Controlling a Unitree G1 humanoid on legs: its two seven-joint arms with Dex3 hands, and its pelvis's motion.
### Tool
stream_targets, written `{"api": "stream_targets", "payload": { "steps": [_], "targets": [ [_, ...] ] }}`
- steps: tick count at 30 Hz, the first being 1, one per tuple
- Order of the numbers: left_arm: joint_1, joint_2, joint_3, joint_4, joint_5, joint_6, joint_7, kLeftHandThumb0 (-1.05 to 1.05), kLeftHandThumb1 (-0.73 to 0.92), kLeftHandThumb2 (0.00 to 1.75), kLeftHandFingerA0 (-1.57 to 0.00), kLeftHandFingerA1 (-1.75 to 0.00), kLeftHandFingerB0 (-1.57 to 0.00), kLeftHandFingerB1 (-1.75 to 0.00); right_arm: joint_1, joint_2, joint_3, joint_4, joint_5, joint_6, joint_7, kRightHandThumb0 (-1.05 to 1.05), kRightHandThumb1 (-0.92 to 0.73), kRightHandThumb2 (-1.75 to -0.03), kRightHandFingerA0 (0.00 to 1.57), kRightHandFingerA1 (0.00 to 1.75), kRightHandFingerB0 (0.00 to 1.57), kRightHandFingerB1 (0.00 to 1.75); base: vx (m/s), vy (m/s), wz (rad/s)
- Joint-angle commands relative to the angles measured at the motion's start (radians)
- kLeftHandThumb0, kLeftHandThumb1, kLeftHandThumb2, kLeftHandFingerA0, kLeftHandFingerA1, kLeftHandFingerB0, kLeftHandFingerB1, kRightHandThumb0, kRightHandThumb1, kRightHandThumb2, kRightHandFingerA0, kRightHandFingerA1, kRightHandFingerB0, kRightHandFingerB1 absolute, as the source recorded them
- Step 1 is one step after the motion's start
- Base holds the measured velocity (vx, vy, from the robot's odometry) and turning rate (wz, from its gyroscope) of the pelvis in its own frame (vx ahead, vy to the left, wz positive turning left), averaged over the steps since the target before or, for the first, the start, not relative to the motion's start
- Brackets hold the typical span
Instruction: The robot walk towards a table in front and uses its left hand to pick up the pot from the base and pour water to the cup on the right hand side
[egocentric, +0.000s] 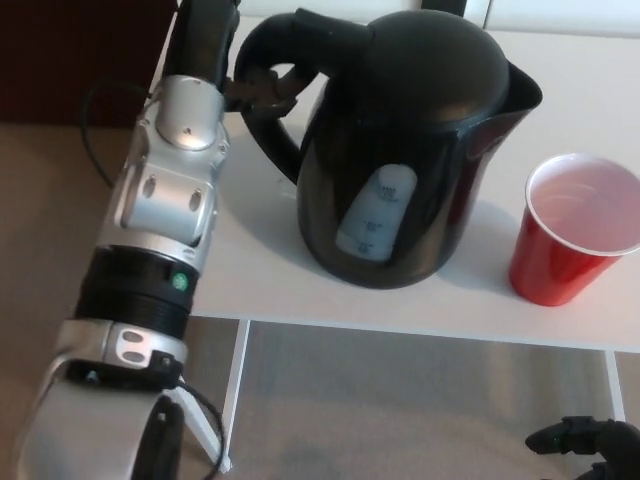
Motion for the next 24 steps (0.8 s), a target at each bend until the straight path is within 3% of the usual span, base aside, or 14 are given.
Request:
{"api": "stream_targets", "payload": {
  "steps": [1, 3, 4, 11, 17, 18, 24],
  "targets": [
    [-0.027, 0.242, -0.302, 0.048, 0.114, 0.039, -0.5, -0.65, 0.36, 0.8, 0.0, -0.02, 0.0, -0.02, 0.001, -0.015, -0.003, 0.02, -0.006, 0.023, -0.006, -0.37, -0.62, -0.58, 0.76, 0.59, 0.56, 0.47, 0.0, 0.0, 0.0],
    [-0.028, 0.248, -0.31, 0.048, 0.104, 0.04, -0.502, -0.65, 0.36, 0.8, 0.0, -0.02, 0.0, -0.02, 0.001, -0.015, -0.002, 0.02, -0.006, 0.023, -0.007, -0.37, -0.62, -0.58, 0.76, 0.59, 0.56, 0.47, 0.0, 0.0, 0.0],
    [-0.024, 0.264, -0.317, 0.058, 0.094, 0.04, -0.534, -0.87, 0.38, 0.62, 0.0, 0.0, 0.0, 0.0, -0.001, -0.014, 0.001, 0.022, -0.011, 0.02, -0.012, -0.37, -0.62, -0.57, 0.78, 0.62, 0.57, 0.47, 0.0, 0.0, 0.0],
    [-0.001, 0.338, -0.368, 0.079, 0.056, 0.02, -0.621, -0.91, 0.37, 0.64, 0.0, 0.0, 0.0, 0.0, -0.013, -0.016, 0.007, 0.022, -0.015, 0.031, -0.009, -0.38, -0.62, -0.57, 0.79, 0.63, 0.57, 0.46, 0.0, 0.0, 0.0],
    [0.015, 0.375, -0.399, 0.123, 0.039, 0.024, -0.661, -0.82, 0.36, 0.6, 0.0, 0.0, 0.0, 0.0, -0.015, -0.013, -0.008, 0.031, 0.004, 0.028, -0.004, -0.37, -0.61, -0.57, 0.77, 0.62, 0.56, 0.47, 0.0, 0.0, 0.0],
    [0.024, 0.385, -0.391, 0.125, 0.023, 0.015, -0.662, -0.91, 0.36, 0.62, 0.0, 0.0, 0.0, 0.0, -0.017, -0.015, -0.006, 0.034, 0.002, 0.025, -0.004, -0.37, -0.61, -0.57, 0.77, 0.63, 0.56, 0.47, 0.0, 0.0, 0.0],
    [0.085, 0.467, -0.391, 0.074, 0.007, -0.053, -0.671, -0.93, 0.39, 0.64, 0.0, 0.0, 0.0, 0.0, -0.013, -0.015, -0.003, 0.038, 0.001, 0.03, 0.001, -0.37, -0.62, -0.57, 0.73, 0.59, 0.56, 0.47, 0.0, 0.0, 0.0]
  ]
}}
